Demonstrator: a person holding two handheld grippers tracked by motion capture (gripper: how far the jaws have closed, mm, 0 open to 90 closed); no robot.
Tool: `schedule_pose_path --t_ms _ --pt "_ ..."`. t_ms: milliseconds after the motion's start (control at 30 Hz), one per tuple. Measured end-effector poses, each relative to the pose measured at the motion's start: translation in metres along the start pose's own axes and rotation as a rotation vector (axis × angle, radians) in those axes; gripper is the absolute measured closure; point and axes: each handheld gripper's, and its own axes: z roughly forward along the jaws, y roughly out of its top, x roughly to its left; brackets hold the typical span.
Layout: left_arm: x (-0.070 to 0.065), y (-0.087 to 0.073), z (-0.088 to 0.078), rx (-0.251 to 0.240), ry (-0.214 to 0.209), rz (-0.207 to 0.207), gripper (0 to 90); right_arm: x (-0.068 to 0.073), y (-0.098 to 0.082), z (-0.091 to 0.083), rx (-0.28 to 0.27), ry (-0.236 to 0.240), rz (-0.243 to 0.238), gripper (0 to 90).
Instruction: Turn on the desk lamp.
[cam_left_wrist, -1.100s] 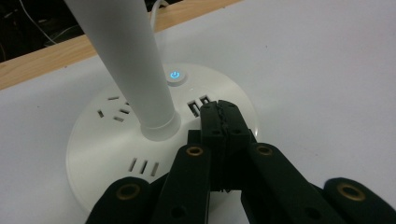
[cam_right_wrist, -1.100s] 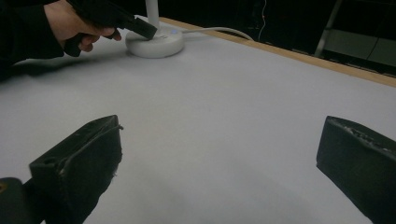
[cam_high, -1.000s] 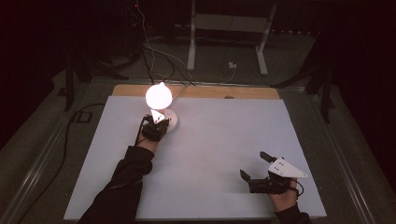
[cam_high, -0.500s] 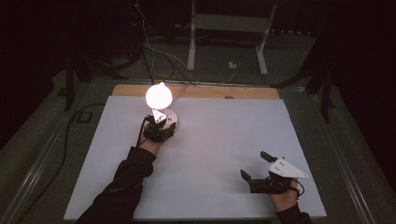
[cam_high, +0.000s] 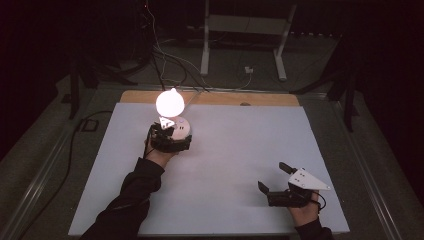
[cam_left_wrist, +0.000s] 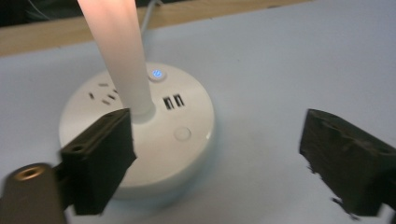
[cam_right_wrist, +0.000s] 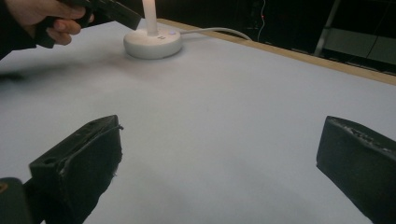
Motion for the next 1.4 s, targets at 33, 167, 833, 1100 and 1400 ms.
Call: schedule_pose_path --t_ms 33,167,833,1100,1400 --pt "0.001 0.0 -0.001 0.005 -0.019 -0.004 3.2 0.0 0.0 0.0 0.0 0.0 0.004 0.0" --pt "0.001 0.0 -0.009 0.009 -0.08 0.017 0.5 -0.002 -0.001 0.0 0.002 0.003 0.008 0.0" --pt "0.016 -0.011 -0.06 0.005 -0.244 0.091 0.3 0.002 0.001 0.002 0.007 0.004 -0.004 0.0" --pt "0.016 -0.025 -0.078 0.016 -0.271 0.109 0.3 0.002 0.001 0.002 0.005 0.004 -0.005 0.0" --pt "0.021 -0.042 -0.095 0.022 -0.286 0.126 0.4 0.002 0.002 0.002 0.007 0.004 -0.007 0.0"
